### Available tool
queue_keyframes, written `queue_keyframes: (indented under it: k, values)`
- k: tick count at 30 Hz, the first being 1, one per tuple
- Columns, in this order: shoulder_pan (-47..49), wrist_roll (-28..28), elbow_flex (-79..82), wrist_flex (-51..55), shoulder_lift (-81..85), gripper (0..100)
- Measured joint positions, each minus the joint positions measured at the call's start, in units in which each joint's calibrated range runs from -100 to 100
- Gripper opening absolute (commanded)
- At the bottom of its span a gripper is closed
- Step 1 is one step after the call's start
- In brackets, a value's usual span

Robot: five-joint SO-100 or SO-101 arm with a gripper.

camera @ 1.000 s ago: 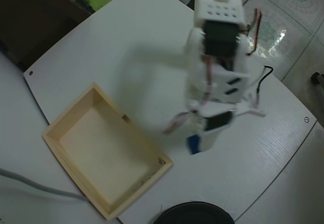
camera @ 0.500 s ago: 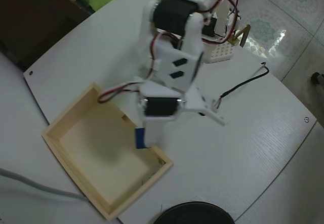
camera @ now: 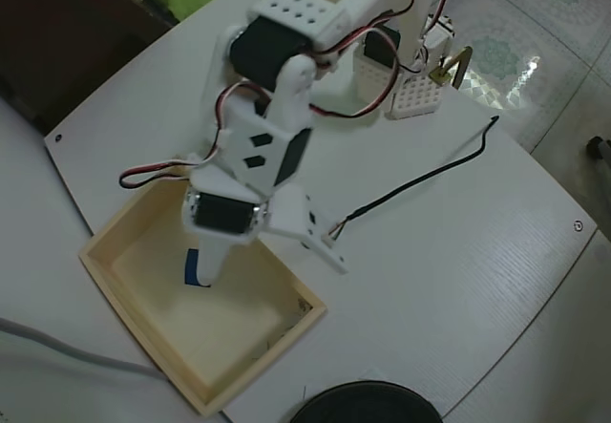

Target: Pick up the small blue cube and put it into the box

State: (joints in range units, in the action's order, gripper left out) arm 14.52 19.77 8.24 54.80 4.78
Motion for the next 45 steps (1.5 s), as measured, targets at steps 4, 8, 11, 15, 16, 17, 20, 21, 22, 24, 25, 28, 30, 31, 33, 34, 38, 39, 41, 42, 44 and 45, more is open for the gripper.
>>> queue_keyframes:
  k: [4,8,11,15,16,17,20,21,22,24,25,28,30,31,33,34,38,39,41,42,44,45]
  values:
    - [-0.29,0.0,0.0,0.0,-0.59,10]
    - [-0.29,0.0,0.0,0.0,-0.68,10]
    - [-0.29,0.0,0.0,0.0,-0.68,10]
    - [-0.29,0.0,0.0,0.0,-0.68,15]
    - [-0.29,0.0,0.0,0.0,-0.68,16]
    - [-0.29,-0.11,0.0,0.0,-0.68,17]
    - [-0.29,-0.11,0.0,0.0,-0.68,17]
    - [-0.29,-0.11,0.0,0.0,-0.68,17]
    - [-0.29,-0.11,0.0,0.0,-0.68,17]
    - [-0.29,-0.11,0.0,0.0,-0.68,17]
    - [-0.29,-0.11,0.0,0.0,-0.68,17]
    - [-0.29,-0.11,0.0,0.0,-0.68,17]
    - [-0.29,-0.11,0.0,0.0,-0.68,17]
    - [-0.29,-0.11,0.0,0.0,-0.68,17]
    - [-0.29,-0.11,0.0,0.0,-0.68,16]
    - [-0.29,-0.11,0.0,0.0,-0.68,16]
    - [-0.29,-0.42,0.0,0.0,-0.68,16]
    - [-0.59,-0.95,0.0,0.0,-0.68,16]
    - [-1.18,-1.9,-0.09,0.0,-0.68,16]
    - [-1.62,-2.42,-0.36,0.0,-0.68,16]
    - [-2.58,-3.74,-1.45,0.0,-0.68,16]
    - [-3.1,-4.58,-2.17,0.0,-0.68,16]
